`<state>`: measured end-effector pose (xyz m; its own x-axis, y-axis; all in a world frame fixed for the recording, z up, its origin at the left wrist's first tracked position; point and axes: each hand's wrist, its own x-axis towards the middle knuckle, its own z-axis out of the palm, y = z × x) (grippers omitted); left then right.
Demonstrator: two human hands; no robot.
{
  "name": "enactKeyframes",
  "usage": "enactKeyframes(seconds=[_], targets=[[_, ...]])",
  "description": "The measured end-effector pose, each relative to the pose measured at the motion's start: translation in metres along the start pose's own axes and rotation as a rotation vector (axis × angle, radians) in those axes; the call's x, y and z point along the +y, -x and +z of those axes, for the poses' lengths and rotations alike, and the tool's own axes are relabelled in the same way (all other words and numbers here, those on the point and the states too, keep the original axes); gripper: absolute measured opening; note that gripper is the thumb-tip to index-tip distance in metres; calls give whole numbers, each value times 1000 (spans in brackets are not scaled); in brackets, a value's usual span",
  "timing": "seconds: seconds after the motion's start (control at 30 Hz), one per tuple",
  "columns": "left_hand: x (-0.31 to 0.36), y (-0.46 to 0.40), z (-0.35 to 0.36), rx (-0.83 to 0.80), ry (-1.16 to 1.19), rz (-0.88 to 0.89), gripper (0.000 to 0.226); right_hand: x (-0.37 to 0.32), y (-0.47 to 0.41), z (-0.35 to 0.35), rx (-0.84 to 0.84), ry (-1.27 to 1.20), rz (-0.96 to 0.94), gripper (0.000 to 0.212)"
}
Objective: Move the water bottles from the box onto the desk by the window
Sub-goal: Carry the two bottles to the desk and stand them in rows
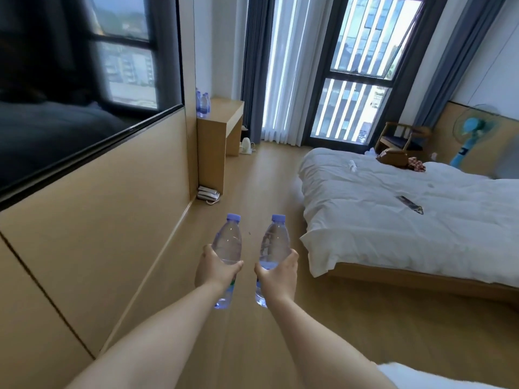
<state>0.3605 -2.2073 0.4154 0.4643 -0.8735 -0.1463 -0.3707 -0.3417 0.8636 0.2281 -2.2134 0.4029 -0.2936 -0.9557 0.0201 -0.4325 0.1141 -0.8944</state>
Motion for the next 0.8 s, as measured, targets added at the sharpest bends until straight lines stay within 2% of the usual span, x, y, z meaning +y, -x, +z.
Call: enactKeyframes(seconds=[0.23, 0.4, 0.57, 0.7, 0.8], targets=[[59, -147, 52, -67, 16, 35, 72, -28, -162, 58, 28, -26, 49, 81], [85, -272, 106, -73, 69, 10, 72, -33, -292, 99, -19, -22, 33, 78], [136, -401, 152, -35, 147, -55, 68, -53, -431, 119, -99, 16, -36, 72], [174, -496, 177, -2, 172, -84, 76, -82, -527, 139, -111, -3, -37, 65], [201, -562, 196, 29, 148, -91, 71, -96, -590, 163, -116, -30, -49, 64]])
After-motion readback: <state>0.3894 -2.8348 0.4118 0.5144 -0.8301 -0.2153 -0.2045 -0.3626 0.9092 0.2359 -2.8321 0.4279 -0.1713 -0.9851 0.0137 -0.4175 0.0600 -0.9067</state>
